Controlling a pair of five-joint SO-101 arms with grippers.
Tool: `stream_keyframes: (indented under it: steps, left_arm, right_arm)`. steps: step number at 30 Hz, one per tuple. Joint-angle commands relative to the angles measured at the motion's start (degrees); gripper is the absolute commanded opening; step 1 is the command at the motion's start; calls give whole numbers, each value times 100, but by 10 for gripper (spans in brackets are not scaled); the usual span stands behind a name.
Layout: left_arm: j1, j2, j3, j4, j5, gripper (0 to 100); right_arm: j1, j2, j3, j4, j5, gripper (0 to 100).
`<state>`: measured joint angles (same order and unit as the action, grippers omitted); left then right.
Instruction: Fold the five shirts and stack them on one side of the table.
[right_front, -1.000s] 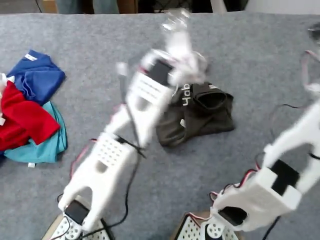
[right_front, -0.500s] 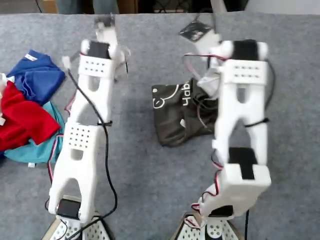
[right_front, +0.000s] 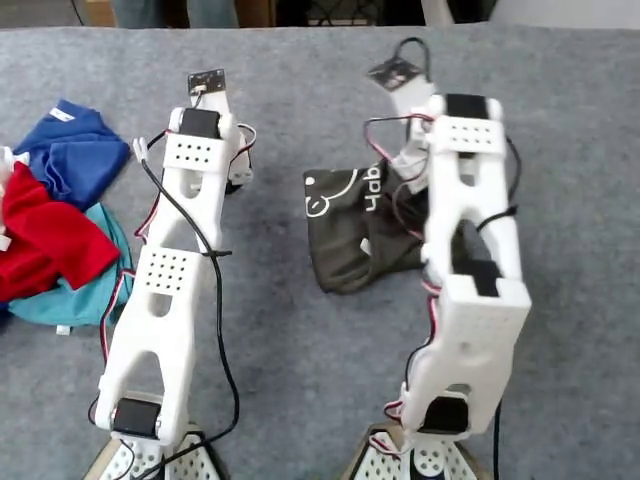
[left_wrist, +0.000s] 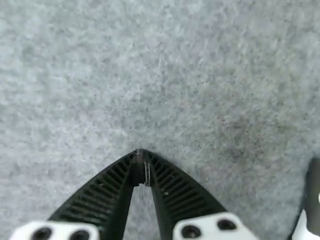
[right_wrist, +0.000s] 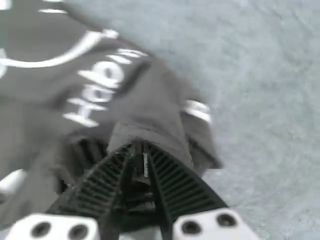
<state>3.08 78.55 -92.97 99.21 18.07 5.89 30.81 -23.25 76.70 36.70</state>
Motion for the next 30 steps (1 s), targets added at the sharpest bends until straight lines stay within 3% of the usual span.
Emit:
stream_keyframes:
  steps: [1, 8, 11, 17, 20, 30]
  left_arm:
    - [-163, -44, -251, 0, -70, 29]
    - [-119, -44, -251, -26, -70, 29]
    - [-119, -44, -251, -26, -70, 29]
    - [-119, -44, -251, -26, -79, 29]
    - [-127, -44, -251, -26, -79, 29]
    - [-101, -44, -251, -26, -79, 29]
  right_arm:
    - [563, -4, 4, -651, -35, 15]
    - [1116, -119, -145, -1538, -44, 15]
    - [967, -321, -453, -1090, -53, 15]
    - [-35, -532, -1200, 1424, -18, 15]
    - [-360, -426, -1411, 2189, -105, 14]
    - [-492, 259, -1464, 1626, -105, 14]
